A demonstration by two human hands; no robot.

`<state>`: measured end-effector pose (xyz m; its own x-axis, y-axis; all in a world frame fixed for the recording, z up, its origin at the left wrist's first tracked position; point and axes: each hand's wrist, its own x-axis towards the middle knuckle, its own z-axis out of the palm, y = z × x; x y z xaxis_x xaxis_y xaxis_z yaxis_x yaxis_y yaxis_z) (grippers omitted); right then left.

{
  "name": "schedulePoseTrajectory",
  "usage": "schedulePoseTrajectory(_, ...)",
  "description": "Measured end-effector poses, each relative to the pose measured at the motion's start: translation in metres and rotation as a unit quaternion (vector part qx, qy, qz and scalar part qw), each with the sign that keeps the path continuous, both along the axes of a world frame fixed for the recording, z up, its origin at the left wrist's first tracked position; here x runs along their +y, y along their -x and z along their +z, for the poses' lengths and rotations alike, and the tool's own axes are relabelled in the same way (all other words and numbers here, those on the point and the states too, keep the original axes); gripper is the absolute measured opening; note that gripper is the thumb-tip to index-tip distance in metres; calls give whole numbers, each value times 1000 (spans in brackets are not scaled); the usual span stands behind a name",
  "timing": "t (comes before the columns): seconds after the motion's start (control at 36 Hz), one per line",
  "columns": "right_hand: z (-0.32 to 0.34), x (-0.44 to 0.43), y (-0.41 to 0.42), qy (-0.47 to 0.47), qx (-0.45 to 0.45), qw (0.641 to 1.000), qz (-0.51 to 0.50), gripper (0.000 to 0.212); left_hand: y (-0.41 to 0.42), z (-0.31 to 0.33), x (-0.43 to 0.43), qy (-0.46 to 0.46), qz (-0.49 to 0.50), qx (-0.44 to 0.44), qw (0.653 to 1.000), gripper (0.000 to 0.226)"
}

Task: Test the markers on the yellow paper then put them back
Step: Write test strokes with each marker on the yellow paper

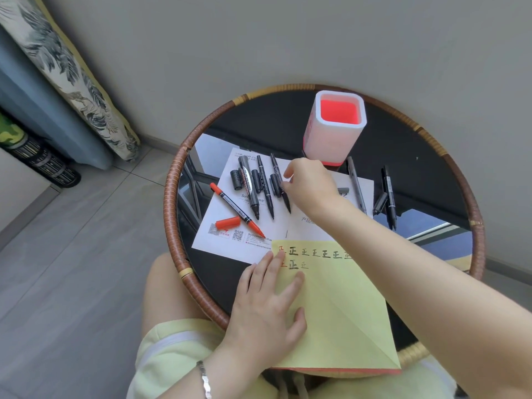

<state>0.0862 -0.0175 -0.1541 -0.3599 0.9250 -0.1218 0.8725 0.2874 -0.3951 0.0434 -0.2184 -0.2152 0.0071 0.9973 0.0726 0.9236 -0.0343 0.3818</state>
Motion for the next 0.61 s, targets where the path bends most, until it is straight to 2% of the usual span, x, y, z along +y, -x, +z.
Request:
schedulePoseTrajectory(0.08, 1, 0, 2, 20, -31, 999, 12, 23, 0, 0, 0, 2, 0, 3, 1000, 45)
schedulePoseTrajectory(0.22, 10, -5, 8, 38, -27, 999, 7, 25, 0, 0, 0, 1, -1, 4, 1000, 45)
schedulePoseTrajectory(0.31, 12, -5, 10, 64, -12, 998, -15, 10, 0, 0, 0, 1, -1, 7, 1000, 45)
schedulePoseTrajectory(0.39, 16, -5, 8, 105, 18, 993, -52, 40, 0, 0, 0, 1, -2, 8, 1000, 45)
schedulePoseTrajectory(0.44, 16, -5, 4, 126, 42, 988, -76, 43, 0, 1, 0, 2, -1, 10, 1000, 45)
schedulePoseTrajectory(0.47, 17, -6, 2, 124, 47, 988, -77, 37, 0, 1, 0, 1, 0, 10, 1000, 45)
schedulePoseTrajectory(0.53, 16, -8, 1, 119, 68, 988, -75, 2, -1, 1, 0, 1, 1, 10, 1000, 45)
schedulePoseTrajectory(0.58, 13, -8, 0, 121, 86, 986, -75, 28, 0, 1, 0, 3, 0, 12, 1000, 45)
schedulePoseTrajectory(0.61, 14, -9, 0, 123, 89, 986, -66, 32, 0, 1, 0, 4, 0, 12, 1000, 46)
